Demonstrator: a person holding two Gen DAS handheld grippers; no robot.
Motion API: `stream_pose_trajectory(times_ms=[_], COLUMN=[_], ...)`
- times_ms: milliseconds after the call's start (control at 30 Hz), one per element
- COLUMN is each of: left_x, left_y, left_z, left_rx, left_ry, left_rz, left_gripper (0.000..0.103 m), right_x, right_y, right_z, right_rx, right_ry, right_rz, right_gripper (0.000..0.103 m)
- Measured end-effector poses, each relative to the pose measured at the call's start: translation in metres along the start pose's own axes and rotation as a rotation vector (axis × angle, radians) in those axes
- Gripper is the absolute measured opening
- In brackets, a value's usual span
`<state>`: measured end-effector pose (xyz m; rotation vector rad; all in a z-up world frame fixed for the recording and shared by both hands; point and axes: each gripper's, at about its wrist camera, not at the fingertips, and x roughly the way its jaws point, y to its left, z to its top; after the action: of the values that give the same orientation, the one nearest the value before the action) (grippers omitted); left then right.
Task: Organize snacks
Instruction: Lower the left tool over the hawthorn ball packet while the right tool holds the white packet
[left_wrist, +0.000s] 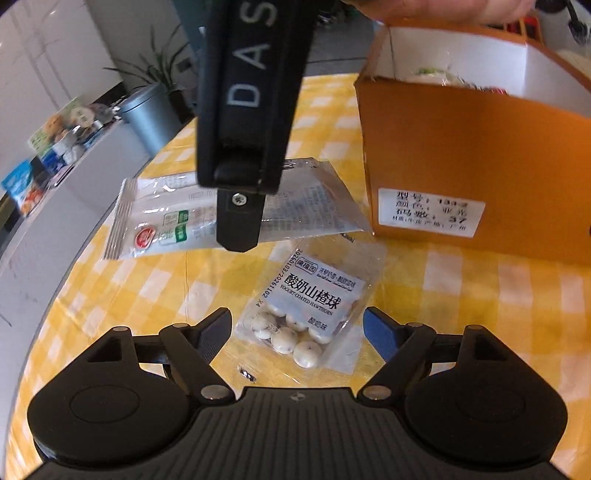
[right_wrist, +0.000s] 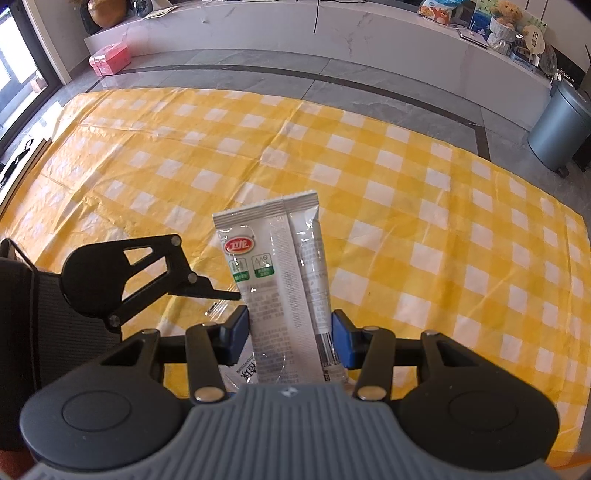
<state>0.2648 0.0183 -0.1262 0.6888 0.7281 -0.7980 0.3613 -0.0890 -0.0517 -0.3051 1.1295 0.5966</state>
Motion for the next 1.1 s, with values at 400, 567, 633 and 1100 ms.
stream_pose_trajectory(times_ms=[400, 567, 633, 1100], left_x=[0.026, 0.020, 0.016, -0.044], left_y=[0.024, 0.023, 0.020, -0.022], left_z=[-0.002, -0.006, -0.002, -0.017], left_rx=[-0.252, -0.357, -0.386, -0.591], left_ry=[0.045, 0.061, 0.073, 0.005], left_rz=[-0.120, -0.068, -0.040, 0.186], left_gripper=[0.094, 0.083, 0.080, 0.075], right_x=[0.010, 0.012, 0.012, -0.011], right_y=[-0.010, -0.007, -0.005, 0.024], right_z=[-0.002, -0.003, -0.004, -0.010], right_rx=[0.057, 0.056, 0.054, 0.046], right_ry=[0.025, 0.029, 0.029, -0.054], right_rz=[0.013, 0.019, 0.019, 0.060], right_gripper=[0.047, 0.047, 0.047, 0.047])
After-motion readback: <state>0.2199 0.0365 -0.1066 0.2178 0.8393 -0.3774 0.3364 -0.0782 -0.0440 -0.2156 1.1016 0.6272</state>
